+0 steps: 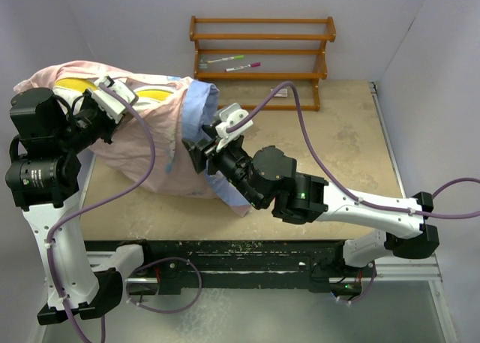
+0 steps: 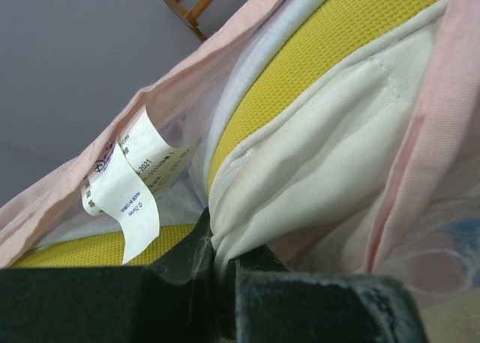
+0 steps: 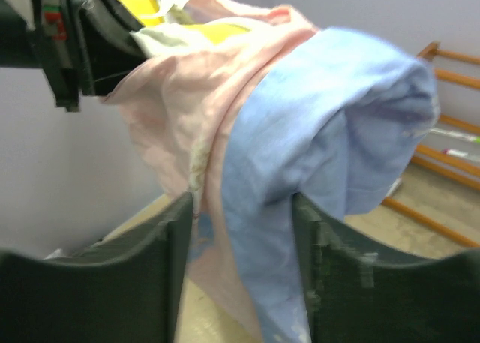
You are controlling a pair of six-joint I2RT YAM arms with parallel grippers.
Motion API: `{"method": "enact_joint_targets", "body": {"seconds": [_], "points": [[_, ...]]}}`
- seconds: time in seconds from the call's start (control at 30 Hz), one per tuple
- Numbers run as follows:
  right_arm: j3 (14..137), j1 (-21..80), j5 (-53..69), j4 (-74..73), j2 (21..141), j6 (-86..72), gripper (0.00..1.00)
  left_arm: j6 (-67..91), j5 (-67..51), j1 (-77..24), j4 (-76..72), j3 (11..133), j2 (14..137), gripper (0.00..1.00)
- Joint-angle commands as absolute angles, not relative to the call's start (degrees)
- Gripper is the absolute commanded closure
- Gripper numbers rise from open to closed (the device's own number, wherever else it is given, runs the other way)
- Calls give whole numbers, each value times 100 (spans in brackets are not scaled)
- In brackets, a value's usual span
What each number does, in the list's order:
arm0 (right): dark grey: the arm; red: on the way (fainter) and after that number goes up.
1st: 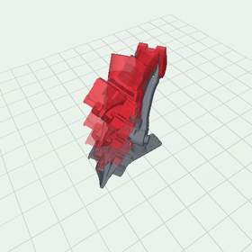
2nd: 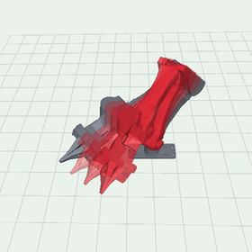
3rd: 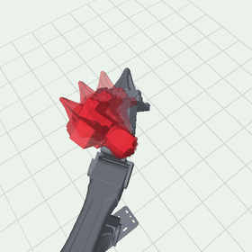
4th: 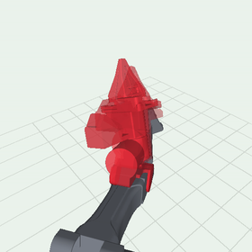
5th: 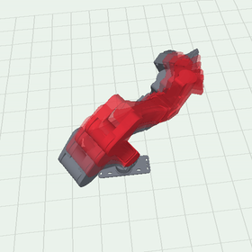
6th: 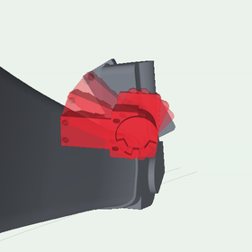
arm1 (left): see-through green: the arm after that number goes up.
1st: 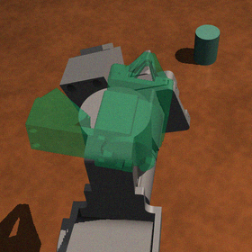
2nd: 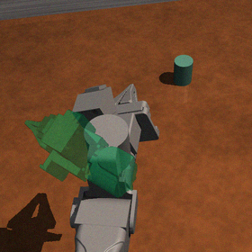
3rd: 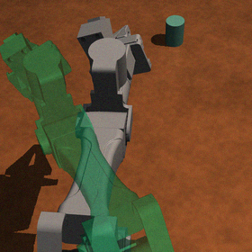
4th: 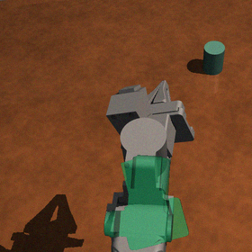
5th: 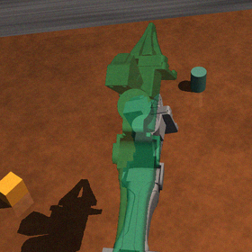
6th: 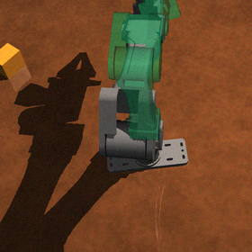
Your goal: Remove the pillowcase from the pillow
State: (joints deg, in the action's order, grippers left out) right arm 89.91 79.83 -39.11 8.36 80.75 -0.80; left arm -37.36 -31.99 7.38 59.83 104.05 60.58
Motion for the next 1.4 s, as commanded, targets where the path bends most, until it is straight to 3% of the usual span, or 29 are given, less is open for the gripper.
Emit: {"method": "enact_joint_targets", "body": {"seconds": [0.0,0.07,0.13,0.43,0.67,0.93,1.13,1.17,1.2,1.23,1.27,1.37], "points": [[9312,7896,-4239,953,7857,136,71,-3740,-3549,756,5673,10708,5924,100],[9157,7795,-4277,931,7672,-41,91,-3784,-3541,756,5695,10722,5909,100],[8943,7600,-4151,820,7419,-356,100,-3807,-3529,756,5704,10744,5898,100],[7940,6977,-4178,342,6545,-1124,100,-3771,-3578,758,5775,10921,5902,100],[7193,5874,-3902,-523,6293,-2086,100,-3569,-3547,757,5801,11281,5962,100],[4861,5883,-3056,929,4878,-2748,100,-3656,-2292,754,5189,10965,5976,100],[5036,6325,-2926,702,5298,-2617,100,-3281,-2639,756,5096,11029,6057,100],[5258,6414,-2842,810,5397,-2495,98,-3246,-2828,758,5155,11051,6037,100],[5486,6460,-2669,949,5455,-2383,79,-3240,-3053,756,5231,11050,6016,100],[5802,6481,-2441,1082,5538,-2318,54,-3276,-3255,757,5326,11049,5995,100],[6115,6478,-2171,1184,5644,-2257,44,-3305,-3408,756,5410,11054,5976,100],[7085,6481,-1704,1115,6092,-2104,32,-3410,-3620,759,5592,11042,5933,100]]}}
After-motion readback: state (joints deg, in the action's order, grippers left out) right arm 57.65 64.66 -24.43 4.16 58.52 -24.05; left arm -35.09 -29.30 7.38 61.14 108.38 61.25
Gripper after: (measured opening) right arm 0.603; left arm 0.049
